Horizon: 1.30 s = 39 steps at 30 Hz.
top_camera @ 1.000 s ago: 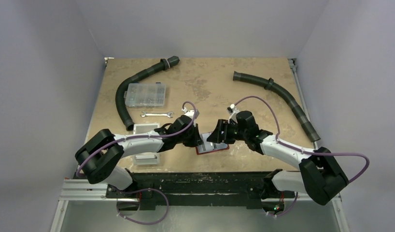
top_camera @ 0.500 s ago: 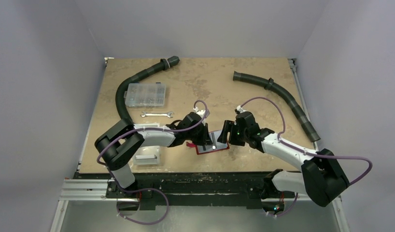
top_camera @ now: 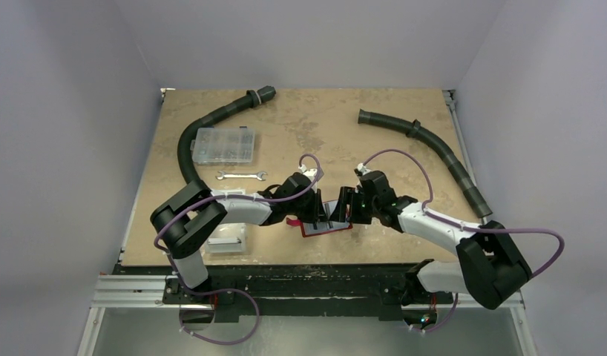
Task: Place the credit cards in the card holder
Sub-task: Open the card holder at the center of the board.
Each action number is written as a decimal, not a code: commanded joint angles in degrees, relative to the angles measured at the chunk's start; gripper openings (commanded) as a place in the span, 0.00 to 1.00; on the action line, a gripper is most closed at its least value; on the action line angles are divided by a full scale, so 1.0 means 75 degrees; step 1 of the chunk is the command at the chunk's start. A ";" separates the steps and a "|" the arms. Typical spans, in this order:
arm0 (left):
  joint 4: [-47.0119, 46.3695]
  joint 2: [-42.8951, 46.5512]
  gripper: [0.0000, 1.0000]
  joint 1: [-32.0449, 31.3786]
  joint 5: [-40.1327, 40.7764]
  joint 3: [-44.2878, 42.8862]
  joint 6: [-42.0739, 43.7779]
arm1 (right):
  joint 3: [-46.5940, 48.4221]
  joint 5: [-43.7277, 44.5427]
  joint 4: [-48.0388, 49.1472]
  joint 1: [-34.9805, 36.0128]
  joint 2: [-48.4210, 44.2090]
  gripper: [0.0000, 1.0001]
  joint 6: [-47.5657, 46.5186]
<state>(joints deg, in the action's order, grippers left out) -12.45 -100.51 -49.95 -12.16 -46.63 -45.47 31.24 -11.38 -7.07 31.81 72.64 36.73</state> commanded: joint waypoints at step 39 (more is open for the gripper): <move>0.3164 0.3588 0.03 0.0040 0.2628 0.0612 0.0574 | 0.0661 -0.2800 0.2318 0.0534 0.1172 0.65 -0.0464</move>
<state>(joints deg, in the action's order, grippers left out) 1.67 -79.13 -50.00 -1.69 -41.34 -43.88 31.40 -28.49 5.69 32.71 78.81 35.40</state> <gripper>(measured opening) 0.024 0.645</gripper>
